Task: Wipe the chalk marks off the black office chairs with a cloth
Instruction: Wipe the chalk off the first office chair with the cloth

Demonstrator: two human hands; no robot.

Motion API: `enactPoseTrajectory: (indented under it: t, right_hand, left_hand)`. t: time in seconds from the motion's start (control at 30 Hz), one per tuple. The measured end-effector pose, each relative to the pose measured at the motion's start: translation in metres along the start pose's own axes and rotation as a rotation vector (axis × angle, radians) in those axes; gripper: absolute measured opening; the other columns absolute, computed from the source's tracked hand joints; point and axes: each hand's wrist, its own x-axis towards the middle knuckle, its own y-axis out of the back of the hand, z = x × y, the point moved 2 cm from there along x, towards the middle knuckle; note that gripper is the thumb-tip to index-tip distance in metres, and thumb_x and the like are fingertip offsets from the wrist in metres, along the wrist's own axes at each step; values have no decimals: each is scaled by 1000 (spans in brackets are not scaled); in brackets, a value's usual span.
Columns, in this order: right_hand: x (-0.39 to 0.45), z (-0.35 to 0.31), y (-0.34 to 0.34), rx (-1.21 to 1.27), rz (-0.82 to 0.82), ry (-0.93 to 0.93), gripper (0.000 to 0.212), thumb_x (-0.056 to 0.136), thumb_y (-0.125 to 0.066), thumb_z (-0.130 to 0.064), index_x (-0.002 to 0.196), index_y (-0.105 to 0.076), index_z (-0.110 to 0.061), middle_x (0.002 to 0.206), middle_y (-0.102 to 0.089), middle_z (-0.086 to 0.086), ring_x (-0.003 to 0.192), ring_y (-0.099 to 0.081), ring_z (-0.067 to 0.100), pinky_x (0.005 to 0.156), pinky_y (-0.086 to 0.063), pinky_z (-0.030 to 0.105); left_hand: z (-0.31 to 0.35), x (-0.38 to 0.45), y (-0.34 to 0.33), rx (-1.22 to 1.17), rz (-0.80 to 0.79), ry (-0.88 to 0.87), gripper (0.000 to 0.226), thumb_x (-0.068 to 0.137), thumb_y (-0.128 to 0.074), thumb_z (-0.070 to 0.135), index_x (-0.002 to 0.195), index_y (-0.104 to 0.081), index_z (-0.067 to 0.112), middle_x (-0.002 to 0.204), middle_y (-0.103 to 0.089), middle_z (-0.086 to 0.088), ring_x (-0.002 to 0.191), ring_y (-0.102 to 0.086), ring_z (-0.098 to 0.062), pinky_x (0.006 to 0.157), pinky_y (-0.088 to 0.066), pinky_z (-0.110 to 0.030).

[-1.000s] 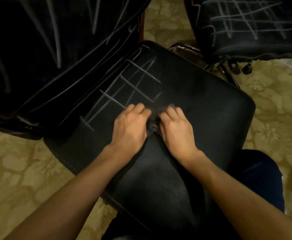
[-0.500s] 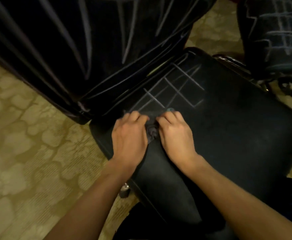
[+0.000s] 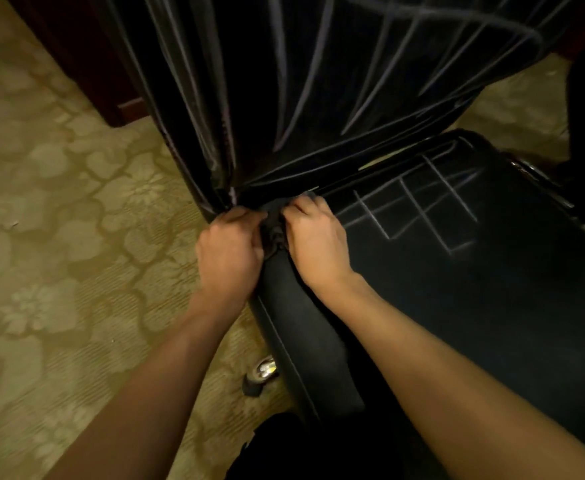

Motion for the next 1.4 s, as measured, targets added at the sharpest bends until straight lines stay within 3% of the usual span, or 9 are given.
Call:
enactPoseTrajectory:
  t: [0.23, 0.33, 0.43, 0.57, 0.8, 0.97, 1.1, 1.27, 1.4]
  right_hand:
    - [-72, 15, 34, 13, 31, 78, 14, 81, -74, -3, 94, -72, -8, 91, -64, 4, 86, -58, 24, 67, -52, 35]
    - [-73, 21, 36, -5, 37, 85, 15, 78, -78, -5, 92, -72, -9, 89, -64, 3, 84, -59, 24, 67, -52, 33]
    - [-28, 35, 29, -58, 33, 54, 16, 73, -80, -7, 82, -68, -9, 86, -61, 6, 85, -58, 28, 62, -52, 33]
    - [9, 50, 24, -63, 35, -54, 21, 65, -83, -1, 80, -69, -6, 87, -64, 9, 84, -60, 30, 55, -49, 30]
    - [-56, 18, 32, 49, 27, 56, 14, 78, -76, -6, 90, -72, -11, 91, -65, 3, 89, -58, 24, 69, -52, 32]
    - [-24, 6, 10, 91, 48, 46, 16, 71, -79, -2, 82, -69, -9, 87, -63, 6, 85, -59, 29, 68, -53, 35]
    - [2, 55, 24, 14, 55, 22, 9, 76, -72, -3, 78, -64, -7, 84, -60, 10, 83, -58, 33, 63, -53, 38]
    - [-17, 134, 62, -117, 122, -332, 7, 87, -62, -3, 91, -68, -2, 97, -62, 13, 92, -55, 33, 61, -41, 31]
    - [-29, 122, 63, -135, 149, -358, 6, 85, -64, -1, 88, -68, -3, 91, -61, 11, 89, -56, 32, 63, -48, 36]
  left_hand:
    - [19, -42, 4, -71, -72, -185, 41, 86, -42, 25, 107, -76, 16, 105, -75, -3, 88, -71, -27, 72, -57, -33]
    - [31, -32, 1, -56, -41, -227, 40, 86, -42, 26, 103, -77, 15, 101, -76, -1, 81, -73, -24, 64, -56, -31]
    - [41, 4, -8, 69, -78, -197, 36, 86, -44, 26, 100, -76, 19, 93, -76, -4, 72, -72, -30, 53, -53, -34]
    - [53, 34, -24, 165, -254, -84, 26, 91, -53, 18, 109, -70, 23, 96, -74, -9, 84, -70, -40, 68, -55, -44]
    - [15, -26, 6, 2, -99, -129, 41, 87, -44, 33, 108, -77, 23, 79, -74, -9, 55, -66, -31, 49, -51, -33]
    - [19, -14, 5, 113, -15, -12, 32, 82, -55, 16, 105, -77, 16, 64, -69, -10, 46, -61, -31, 48, -43, -28]
    - [58, 26, -19, 88, -91, -49, 29, 77, -66, 6, 101, -77, 17, 75, -72, -16, 61, -67, -40, 56, -54, -43]
    - [144, 60, -61, -15, -182, -275, 29, 92, -52, 8, 109, -73, 17, 105, -74, -11, 90, -69, -41, 73, -55, -45]
    - [130, 56, -57, -44, -249, -376, 28, 90, -51, 12, 106, -74, 17, 100, -74, -10, 83, -70, -42, 68, -59, -49]
